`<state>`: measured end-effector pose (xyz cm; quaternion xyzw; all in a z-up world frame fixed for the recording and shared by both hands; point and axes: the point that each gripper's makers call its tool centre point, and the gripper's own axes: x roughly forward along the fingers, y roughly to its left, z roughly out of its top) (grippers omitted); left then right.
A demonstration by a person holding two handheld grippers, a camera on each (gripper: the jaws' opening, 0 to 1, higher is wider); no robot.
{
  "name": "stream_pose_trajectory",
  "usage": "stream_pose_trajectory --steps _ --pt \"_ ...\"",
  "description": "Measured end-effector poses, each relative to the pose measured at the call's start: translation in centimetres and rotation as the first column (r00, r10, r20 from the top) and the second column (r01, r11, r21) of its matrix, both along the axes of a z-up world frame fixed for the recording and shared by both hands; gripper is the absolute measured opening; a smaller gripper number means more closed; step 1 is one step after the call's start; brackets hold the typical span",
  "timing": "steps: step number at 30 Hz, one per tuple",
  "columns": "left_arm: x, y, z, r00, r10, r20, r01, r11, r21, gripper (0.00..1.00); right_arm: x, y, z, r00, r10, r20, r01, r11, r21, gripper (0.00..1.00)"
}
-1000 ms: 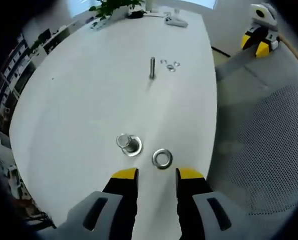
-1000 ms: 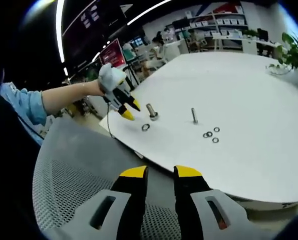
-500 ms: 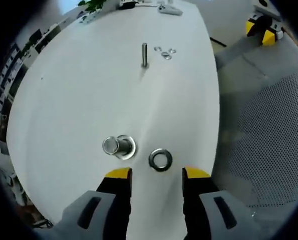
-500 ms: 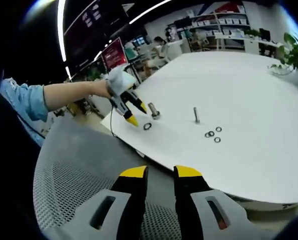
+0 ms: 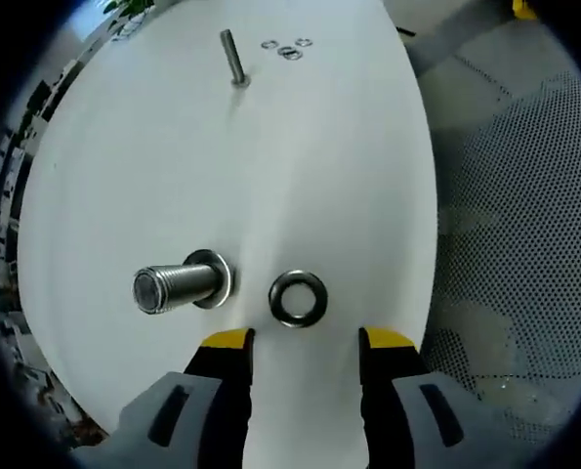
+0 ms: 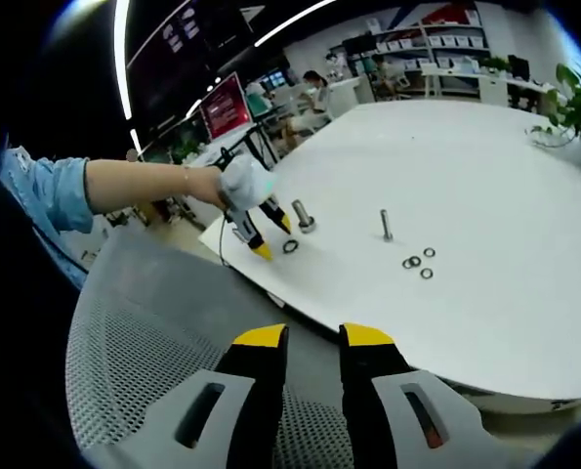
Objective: Place the washer onto the threaded stud by aligning its center hole with the stud, sliding it down to the base, and recovering from edge contact or off-axis alignment until the washer reaches the visible bottom stop.
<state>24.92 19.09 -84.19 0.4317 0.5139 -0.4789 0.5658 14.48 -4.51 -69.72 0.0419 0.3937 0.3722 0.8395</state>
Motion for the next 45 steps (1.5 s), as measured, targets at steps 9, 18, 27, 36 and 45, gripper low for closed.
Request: stream_pose_trajectory --steps 9,18,27,36,45 --pt "0.11 0.00 -0.06 1.000 0.001 0.010 -0.002 1.000 0.023 0.41 0.03 -0.02 0.09 1.000 -0.009 0.001 0.009 1.000 0.011 0.24" --pt "0.17 0.11 -0.04 1.000 -0.003 0.005 0.003 1.000 0.017 0.41 0.06 0.00 0.19 1.000 -0.019 0.004 0.019 1.000 0.021 0.24" --pt "0.17 0.13 -0.07 1.000 -0.002 0.007 0.002 1.000 -0.006 0.42 0.09 0.02 0.15 1.000 -0.022 0.001 0.022 1.000 0.021 0.24" --pt "0.20 0.04 0.02 1.000 0.000 0.003 0.000 1.000 -0.003 0.42 0.17 -0.04 0.11 1.000 -0.024 -0.002 0.024 1.000 0.019 0.24" --pt "0.28 0.07 -0.02 1.000 -0.001 0.001 0.001 1.000 0.004 0.42 0.21 -0.12 0.10 1.000 -0.026 -0.002 0.026 1.000 0.015 0.24"
